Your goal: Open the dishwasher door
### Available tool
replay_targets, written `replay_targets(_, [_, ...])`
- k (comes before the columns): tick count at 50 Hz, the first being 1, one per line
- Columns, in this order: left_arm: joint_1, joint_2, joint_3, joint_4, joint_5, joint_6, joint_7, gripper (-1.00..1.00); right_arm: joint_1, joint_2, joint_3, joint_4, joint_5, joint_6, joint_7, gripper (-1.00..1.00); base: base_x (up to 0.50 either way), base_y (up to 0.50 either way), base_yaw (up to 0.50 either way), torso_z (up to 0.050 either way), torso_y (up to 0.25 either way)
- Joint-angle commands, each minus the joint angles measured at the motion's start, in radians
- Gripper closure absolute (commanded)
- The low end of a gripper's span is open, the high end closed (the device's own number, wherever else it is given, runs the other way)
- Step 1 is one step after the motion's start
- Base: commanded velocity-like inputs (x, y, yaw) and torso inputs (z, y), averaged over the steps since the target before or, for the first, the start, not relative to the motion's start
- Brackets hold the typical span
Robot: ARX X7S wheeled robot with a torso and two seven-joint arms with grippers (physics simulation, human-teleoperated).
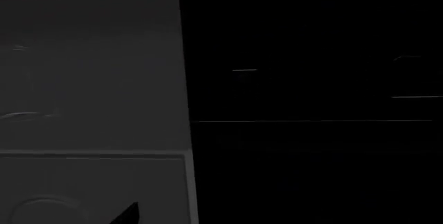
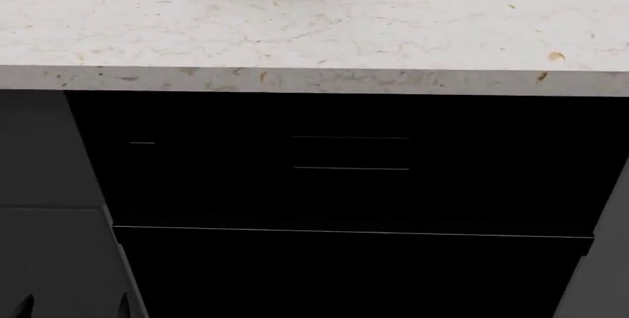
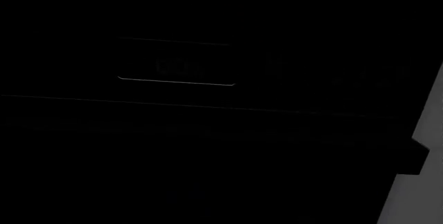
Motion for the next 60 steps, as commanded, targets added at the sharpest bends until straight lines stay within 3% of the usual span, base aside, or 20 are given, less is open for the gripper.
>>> replay_targets(1, [0.022, -0.015, 0.009, 0.032, 0.008, -0.001, -0.011, -1.00, 0.003, 0.007, -0.009, -0.013, -0.002, 0.017, 0.009, -1.00, 0.00, 0.00, 0.00, 0.000, 0.000])
replay_targets(6, [0.041, -0.024, 0.008, 0.046, -0.006, 0.026, -0.004, -1.00, 0.011, 0.021, -0.031, -0.037, -0.057, 0.070, 0.041, -1.00, 0.00, 0.00, 0.00, 0.000, 0.000])
replay_targets(14, [0.045, -0.029, 0.007, 0.038, -0.010, 0.029, -0.009, -1.00, 0.091, 0.100, -0.187, -0.161, -0.415, 0.362, 0.111, -1.00, 0.00, 0.00, 0.00, 0.000, 0.000])
replay_targets(21, [0.045, -0.033, 0.008, 0.036, -0.017, 0.032, -0.011, -1.00, 0.150, 0.125, -0.267, -0.168, -0.543, 0.466, 0.087, -1.00, 0.00, 0.00, 0.00, 0.000, 0.000])
replay_targets(40, [0.035, -0.035, 0.019, 0.026, -0.027, 0.030, -0.019, -1.00, 0.369, 0.141, -0.429, 0.045, -0.697, 0.554, -0.020, -1.00, 0.00, 0.00, 0.00, 0.000, 0.000])
replay_targets(60, [0.028, -0.040, 0.030, 0.011, -0.037, 0.035, -0.023, -1.00, 0.511, 0.089, -0.502, 0.338, -0.690, 0.483, -0.039, -1.00, 0.00, 0.00, 0.00, 0.000, 0.000])
